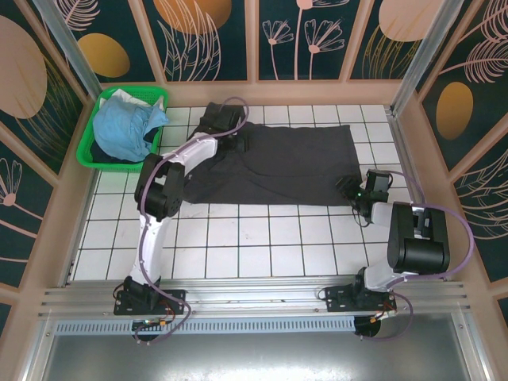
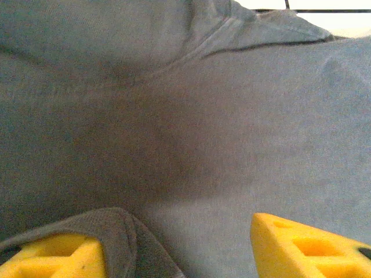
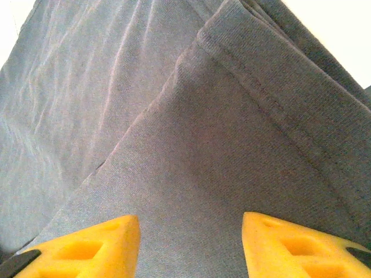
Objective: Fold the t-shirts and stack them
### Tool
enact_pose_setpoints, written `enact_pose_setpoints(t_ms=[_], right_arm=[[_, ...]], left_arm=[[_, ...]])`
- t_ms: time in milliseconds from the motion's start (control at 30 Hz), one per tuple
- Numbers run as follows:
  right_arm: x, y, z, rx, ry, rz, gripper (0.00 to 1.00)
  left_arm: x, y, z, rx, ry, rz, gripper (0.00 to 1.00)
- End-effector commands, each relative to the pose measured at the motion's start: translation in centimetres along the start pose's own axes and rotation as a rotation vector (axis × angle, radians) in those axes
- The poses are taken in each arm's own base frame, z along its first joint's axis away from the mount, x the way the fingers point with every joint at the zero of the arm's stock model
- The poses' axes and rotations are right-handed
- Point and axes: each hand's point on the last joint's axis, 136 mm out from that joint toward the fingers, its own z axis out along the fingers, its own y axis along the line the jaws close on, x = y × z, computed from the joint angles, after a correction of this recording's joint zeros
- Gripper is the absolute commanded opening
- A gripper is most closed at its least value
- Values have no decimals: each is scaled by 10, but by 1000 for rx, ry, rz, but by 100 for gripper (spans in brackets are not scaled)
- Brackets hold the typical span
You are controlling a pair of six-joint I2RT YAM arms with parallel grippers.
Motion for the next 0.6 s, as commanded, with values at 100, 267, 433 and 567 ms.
enact_pose_setpoints(t_ms=[100, 267, 433, 567], right_arm=[[19, -5, -6, 44, 57, -37, 50], [20, 38, -10, 61, 32, -191, 51], [18, 64, -11, 36, -10, -251, 53], [22, 50, -4, 63, 6, -237, 54]], left_arm=[[-6, 18, -18, -114, -1, 74, 89], [-8, 40, -64, -187, -68, 75, 98], [29, 84, -113, -292, -118, -5, 98], [101, 120, -119, -332, -38, -77, 98]])
